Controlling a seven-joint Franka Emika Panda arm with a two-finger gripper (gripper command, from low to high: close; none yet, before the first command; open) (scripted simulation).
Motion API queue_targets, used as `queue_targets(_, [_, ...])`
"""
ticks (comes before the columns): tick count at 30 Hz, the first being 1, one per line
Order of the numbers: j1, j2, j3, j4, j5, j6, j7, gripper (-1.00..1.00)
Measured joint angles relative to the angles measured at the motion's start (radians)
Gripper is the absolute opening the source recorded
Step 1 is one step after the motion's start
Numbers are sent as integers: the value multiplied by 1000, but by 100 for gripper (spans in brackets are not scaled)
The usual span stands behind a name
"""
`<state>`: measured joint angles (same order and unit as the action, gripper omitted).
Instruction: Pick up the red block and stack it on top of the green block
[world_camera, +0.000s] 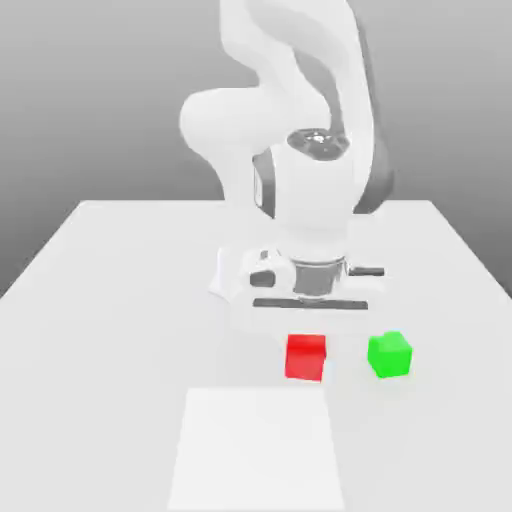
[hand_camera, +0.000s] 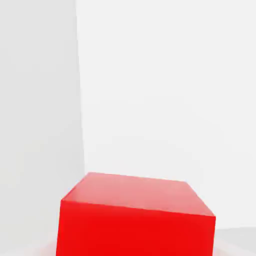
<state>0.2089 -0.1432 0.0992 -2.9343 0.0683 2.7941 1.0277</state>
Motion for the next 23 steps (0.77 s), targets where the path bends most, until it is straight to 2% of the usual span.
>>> queue_targets(11, [269, -169, 166, -48, 122, -118, 69, -100])
queue_targets(14, [253, -117, 207, -51, 71, -69, 118, -100])
queue_targets(20, [183, 82, 243, -45, -67, 122, 213, -100])
queue_targets(21, [185, 111, 243, -45, -65, 152, 213, 100])
queue_targets(23, [185, 111, 243, -45, -65, 152, 213, 100])
